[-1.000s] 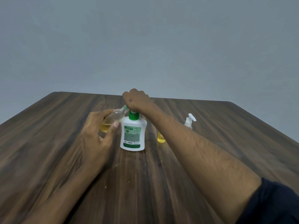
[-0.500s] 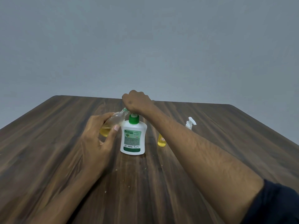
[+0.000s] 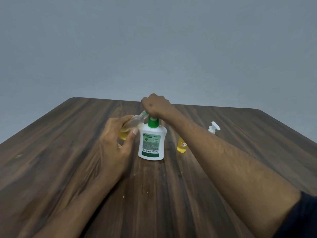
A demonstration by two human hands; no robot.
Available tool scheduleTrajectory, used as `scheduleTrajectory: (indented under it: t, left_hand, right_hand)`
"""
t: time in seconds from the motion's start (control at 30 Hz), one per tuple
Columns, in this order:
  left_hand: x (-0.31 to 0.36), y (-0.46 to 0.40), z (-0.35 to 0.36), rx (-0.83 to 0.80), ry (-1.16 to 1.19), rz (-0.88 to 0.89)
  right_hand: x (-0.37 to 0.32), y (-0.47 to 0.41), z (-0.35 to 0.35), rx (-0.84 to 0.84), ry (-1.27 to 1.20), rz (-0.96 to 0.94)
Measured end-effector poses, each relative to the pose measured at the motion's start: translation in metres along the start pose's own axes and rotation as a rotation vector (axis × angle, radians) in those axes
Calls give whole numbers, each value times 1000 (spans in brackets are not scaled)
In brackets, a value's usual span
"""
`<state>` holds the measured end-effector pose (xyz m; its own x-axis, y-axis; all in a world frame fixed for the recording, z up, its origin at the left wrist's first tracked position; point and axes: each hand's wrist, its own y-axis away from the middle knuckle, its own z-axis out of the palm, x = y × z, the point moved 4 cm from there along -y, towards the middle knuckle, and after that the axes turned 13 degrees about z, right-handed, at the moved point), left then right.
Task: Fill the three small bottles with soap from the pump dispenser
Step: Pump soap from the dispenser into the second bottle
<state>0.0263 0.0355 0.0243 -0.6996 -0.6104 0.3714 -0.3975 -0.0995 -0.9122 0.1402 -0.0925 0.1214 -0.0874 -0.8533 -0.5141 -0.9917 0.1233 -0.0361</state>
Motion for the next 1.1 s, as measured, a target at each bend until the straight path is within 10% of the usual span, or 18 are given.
scheduleTrajectory:
  t: [1.1]
  left_hand:
    - [-3,1,1,-3,-4,3]
  right_hand:
    - [2,2,-3,1,-32,-26]
